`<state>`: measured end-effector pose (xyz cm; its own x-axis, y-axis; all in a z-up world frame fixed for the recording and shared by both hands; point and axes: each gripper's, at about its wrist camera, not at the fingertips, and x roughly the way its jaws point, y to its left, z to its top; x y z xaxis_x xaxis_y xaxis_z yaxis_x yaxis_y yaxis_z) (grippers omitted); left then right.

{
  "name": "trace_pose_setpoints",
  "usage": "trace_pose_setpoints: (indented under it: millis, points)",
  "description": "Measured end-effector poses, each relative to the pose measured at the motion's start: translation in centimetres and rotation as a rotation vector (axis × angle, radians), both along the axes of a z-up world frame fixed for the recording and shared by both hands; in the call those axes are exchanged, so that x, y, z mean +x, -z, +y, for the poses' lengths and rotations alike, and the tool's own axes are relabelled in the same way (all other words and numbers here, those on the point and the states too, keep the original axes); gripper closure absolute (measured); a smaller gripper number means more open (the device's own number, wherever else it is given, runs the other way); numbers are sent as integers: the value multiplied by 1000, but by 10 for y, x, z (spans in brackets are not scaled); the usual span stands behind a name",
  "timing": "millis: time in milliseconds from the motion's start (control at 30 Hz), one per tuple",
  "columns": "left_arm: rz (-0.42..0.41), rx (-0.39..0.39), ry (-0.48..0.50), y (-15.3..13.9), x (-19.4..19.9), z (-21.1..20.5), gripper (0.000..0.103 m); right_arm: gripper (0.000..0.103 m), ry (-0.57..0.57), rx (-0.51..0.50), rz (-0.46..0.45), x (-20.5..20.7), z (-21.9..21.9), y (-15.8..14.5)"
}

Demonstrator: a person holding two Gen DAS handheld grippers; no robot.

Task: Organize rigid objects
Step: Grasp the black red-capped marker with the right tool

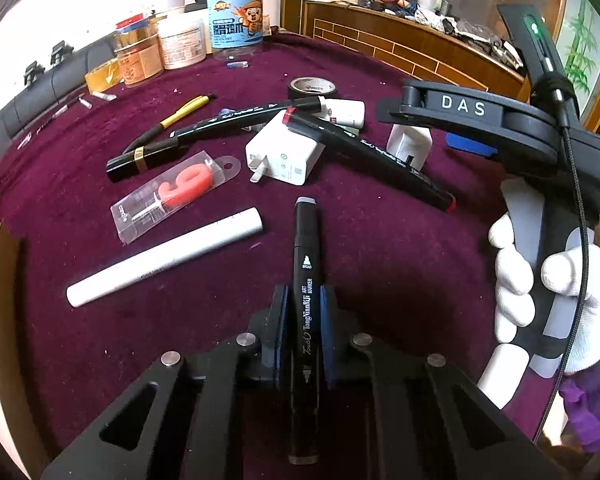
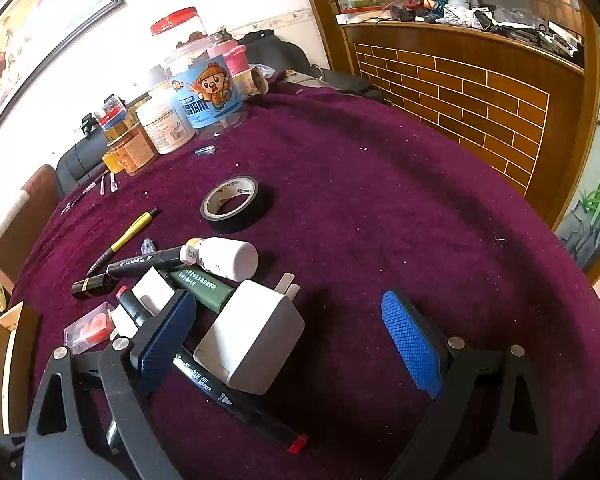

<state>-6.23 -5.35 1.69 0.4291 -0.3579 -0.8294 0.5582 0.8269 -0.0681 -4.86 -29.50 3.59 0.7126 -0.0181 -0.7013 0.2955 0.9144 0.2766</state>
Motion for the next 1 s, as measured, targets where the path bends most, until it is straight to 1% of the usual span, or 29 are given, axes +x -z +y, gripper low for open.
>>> trace_pose_setpoints:
  millis: [67,200,233,267,300,367,433,500,567,633,667,700,800,867,900,933,967,1000]
  points:
    - [7,-11,-17,0,4,-1,91,8,0,1,2,0,0,0]
    - [-4,-12,-35,-1,8,-5,92,8,3,7,5,1,-1,1]
    - [18,-34,-46,-2,8,-2,92,8,3,11,6,1,-1,1]
    - [39,-74,-55,-5,6,5,92,8,4,15,6,1,-2,2]
    - [33,-91,-60,-8,2,9,92,8,5,18,5,0,-2,2]
    - [1,-122,-82,-18,-8,23,92,8,5,23,4,0,-3,2]
    - [-16,-196,-109,-36,-19,45,92,8,1,28,8,0,-3,2]
    - [-48,-239,-133,-52,-30,59,91,8,-1,38,8,1,-4,2]
    - [-76,-300,-159,-70,-44,80,91,8,-1,52,11,1,-6,3]
    - [-93,-339,-180,-80,-52,95,91,8,-19,71,37,4,-9,4]
    - [-103,-348,-188,-85,-56,100,91,8,-49,77,61,6,-10,3]
    - [-118,-352,-197,-89,-62,107,91,8,-59,57,67,2,-10,-1]
    - [-145,-338,-212,-93,-67,117,91,9,-114,-17,17,-19,-6,-26]
    - [-131,-354,-224,-89,-66,122,91,9,-190,-84,12,-29,5,-39]
    - [-123,-364,-226,-87,-65,124,91,9,-242,-136,15,-35,15,-44]
    - [-121,-369,-229,-85,-64,125,91,13,-276,-174,18,-38,23,-46]
    - [-117,-372,-237,-82,-62,126,91,23,-314,-209,23,-40,32,-46]
    - [-110,-375,-241,-79,-62,127,91,31,-360,-242,34,-41,43,-45]
